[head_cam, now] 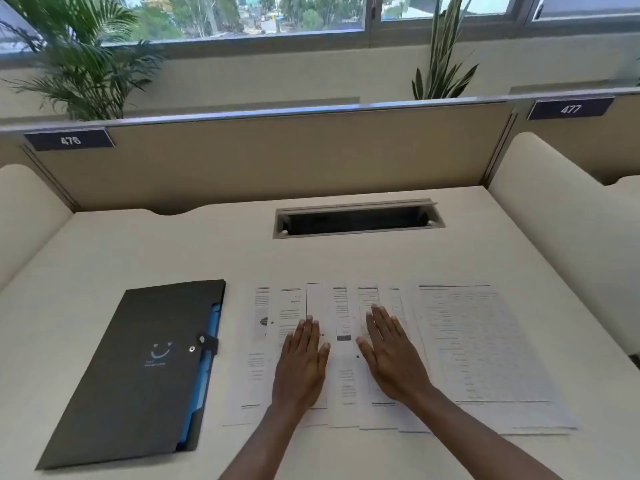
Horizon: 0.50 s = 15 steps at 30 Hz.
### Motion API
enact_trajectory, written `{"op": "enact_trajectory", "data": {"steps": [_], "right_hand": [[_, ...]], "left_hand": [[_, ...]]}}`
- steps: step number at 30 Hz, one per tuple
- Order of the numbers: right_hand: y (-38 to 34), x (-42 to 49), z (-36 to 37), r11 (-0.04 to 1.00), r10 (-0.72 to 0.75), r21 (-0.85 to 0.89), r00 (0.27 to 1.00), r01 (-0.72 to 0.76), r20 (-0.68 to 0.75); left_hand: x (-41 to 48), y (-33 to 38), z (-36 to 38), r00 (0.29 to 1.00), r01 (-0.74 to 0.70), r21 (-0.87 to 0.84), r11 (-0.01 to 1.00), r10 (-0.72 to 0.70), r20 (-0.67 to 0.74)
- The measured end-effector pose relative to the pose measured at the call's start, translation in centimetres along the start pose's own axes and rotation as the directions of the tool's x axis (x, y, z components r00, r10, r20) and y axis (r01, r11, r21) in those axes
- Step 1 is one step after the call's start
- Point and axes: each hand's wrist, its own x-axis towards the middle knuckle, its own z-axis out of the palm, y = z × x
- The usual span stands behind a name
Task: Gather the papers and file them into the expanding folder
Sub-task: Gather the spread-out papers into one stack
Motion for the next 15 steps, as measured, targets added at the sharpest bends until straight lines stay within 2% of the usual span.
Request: {"op": "enact_trajectory", "data": {"steps": [7, 15], "right_hand": [[0.2, -1.4, 1.2, 1.0, 0.019, -0.015, 0.999, -0.018, 0.039], [0.8, -2.1, 2.4, 0.999, 0.017, -0.041, 0.999, -0.015, 0.049]], "left_hand": [[-0.5, -0.6, 0.8, 1.0, 0.0, 0.097, 0.995, -0.003, 0.031], [-0.5, -0.8, 1.6, 1.0, -0.022, 0.13, 0.991, 0.024, -0.016]]}}
